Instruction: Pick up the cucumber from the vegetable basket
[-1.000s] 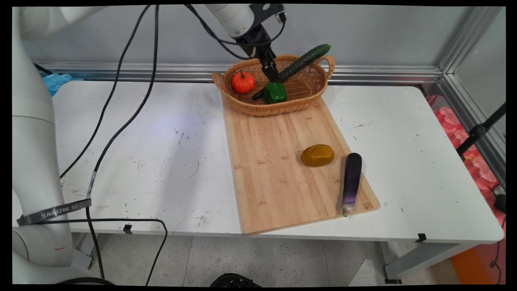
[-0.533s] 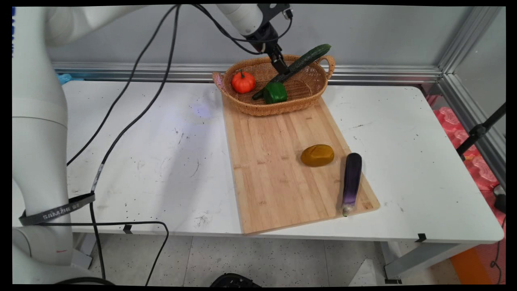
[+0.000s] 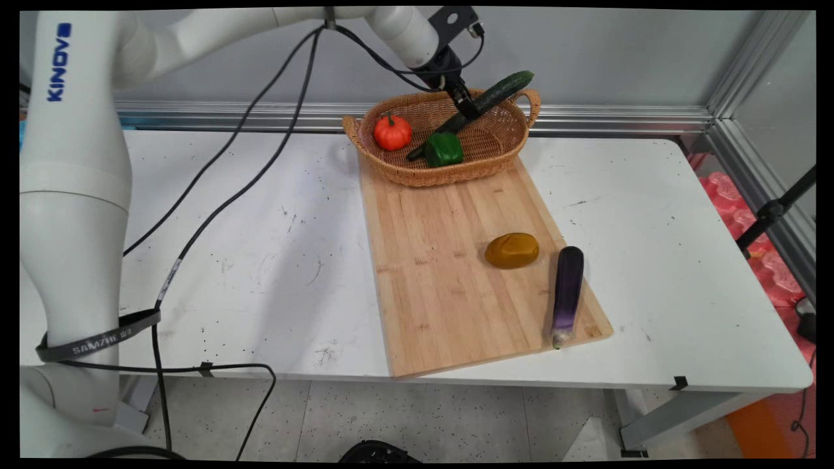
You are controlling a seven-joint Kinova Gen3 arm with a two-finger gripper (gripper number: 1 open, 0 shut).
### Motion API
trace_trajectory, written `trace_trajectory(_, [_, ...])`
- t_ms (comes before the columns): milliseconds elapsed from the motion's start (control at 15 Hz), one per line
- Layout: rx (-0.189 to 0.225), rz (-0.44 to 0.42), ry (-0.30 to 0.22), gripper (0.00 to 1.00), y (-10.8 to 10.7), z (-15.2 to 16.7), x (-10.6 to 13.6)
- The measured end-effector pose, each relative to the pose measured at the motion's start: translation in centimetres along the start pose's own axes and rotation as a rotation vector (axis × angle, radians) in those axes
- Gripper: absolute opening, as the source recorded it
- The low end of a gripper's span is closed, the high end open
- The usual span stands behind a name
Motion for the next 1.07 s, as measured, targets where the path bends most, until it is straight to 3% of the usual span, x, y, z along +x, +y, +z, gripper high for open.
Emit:
trace_trajectory(467, [0.028,-0.046,0.031,1.0,-0.2,3.3,-0.2])
trace_trajectory(933, [0.029,-0.075,0.011,1.0,0.4,4.7,-1.1])
trace_trajectory(1000, [0.027,-0.077,0.008,0.0,0.5,4.9,-1.1])
trace_trajectory(1067, [0.024,-0.079,0.006,0.0,0.7,5.0,-1.2])
